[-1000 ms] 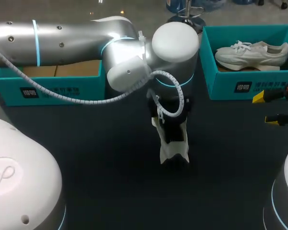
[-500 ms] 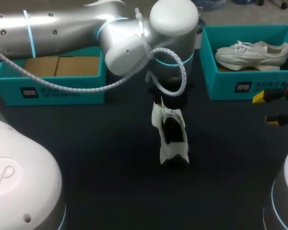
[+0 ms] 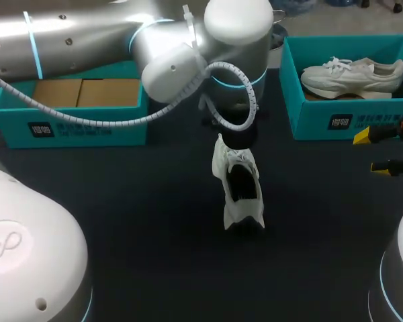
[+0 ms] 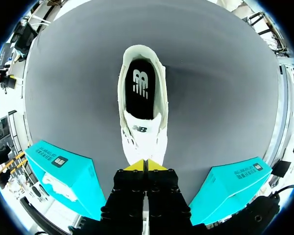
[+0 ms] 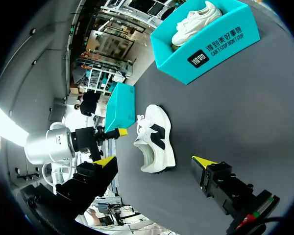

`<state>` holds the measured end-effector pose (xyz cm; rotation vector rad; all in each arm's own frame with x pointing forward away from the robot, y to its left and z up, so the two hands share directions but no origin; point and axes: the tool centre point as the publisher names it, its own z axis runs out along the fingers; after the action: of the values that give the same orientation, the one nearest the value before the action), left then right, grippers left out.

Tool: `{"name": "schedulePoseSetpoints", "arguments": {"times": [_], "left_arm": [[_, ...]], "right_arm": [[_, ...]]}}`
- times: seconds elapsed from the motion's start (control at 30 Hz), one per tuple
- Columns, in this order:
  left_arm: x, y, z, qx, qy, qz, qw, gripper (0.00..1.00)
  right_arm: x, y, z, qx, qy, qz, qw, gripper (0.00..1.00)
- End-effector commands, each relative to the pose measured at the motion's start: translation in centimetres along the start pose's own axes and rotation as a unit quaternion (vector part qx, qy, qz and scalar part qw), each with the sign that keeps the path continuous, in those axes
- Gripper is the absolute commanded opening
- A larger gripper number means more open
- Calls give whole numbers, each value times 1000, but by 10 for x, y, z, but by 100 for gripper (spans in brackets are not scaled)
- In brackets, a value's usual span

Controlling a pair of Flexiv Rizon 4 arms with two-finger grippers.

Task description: Take the shoe out of the shoebox, open the shoe tongue, remove and reinsert the insole, then place the shoe into the shoebox

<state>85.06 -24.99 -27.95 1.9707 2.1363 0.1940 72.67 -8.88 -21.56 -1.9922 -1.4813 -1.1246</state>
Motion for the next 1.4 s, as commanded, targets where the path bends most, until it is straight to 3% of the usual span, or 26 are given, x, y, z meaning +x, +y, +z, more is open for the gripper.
{"name": "schedulePoseSetpoints", "arguments": {"times": [0.03,0.47,0.73,1.23,1.33,1.37,1.4], "left_arm": [[0,-10,11,7,-1,1,1000,0],[-3,-38,35,50,10,-6,999,0],[2,-36,25,49,27,-64,996,0],[2,-36,25,49,27,-64,996,0],[7,-44,11,84,54,-239,966,0],[9,-47,8,100,69,-311,943,0],[10,-52,6,91,106,-392,909,0]], "right_arm": [[1,-1,0,0,-2,1,1000,100],[1,-1,0,0,-2,1,1000,100],[1,-1,0,0,-2,1,1000,100],[1,-1,0,0,-2,1,1000,100],[1,-1,0,0,-2,1,1000,100],[1,-1,0,0,-2,1,1000,100],[1,-1,0,0,-2,1,1000,100]]}}
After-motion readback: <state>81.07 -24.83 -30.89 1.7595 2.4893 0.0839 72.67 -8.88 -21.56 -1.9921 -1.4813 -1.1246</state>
